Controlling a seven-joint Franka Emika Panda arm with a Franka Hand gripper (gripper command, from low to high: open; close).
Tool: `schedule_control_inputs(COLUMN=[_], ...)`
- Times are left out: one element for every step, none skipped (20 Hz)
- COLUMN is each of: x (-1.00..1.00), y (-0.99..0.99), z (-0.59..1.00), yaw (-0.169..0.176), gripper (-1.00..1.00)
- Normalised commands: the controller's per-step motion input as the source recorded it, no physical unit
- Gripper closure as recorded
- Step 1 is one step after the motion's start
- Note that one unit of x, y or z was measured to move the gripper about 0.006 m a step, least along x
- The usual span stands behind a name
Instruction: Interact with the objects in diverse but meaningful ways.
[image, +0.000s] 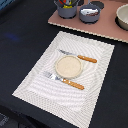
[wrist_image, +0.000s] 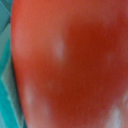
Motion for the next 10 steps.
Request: schedule_control_inputs(x=[0.0, 0.0, 0.0, 0.0, -0.02, -0.06, -0.06, -0.07, -0.08, -0.09], y=[0.18, 0.13, 0.1, 0.06, 0.02, 0.02, 0.03, 0.01, 0.01, 0.01], z=[0.09, 0.03, 0.0, 0.0, -0.02, -0.06, -0.07, -0.07, -0.08, -0.1], yaw=[0.0, 0.0, 0.0, 0.0, 0.0, 0.0, 0.0, 0.0, 0.0, 0.0], gripper=[1.0, 1.0, 1.0, 1.0, 1.0, 1.0, 1.0, 1.0, 1.0, 1.0])
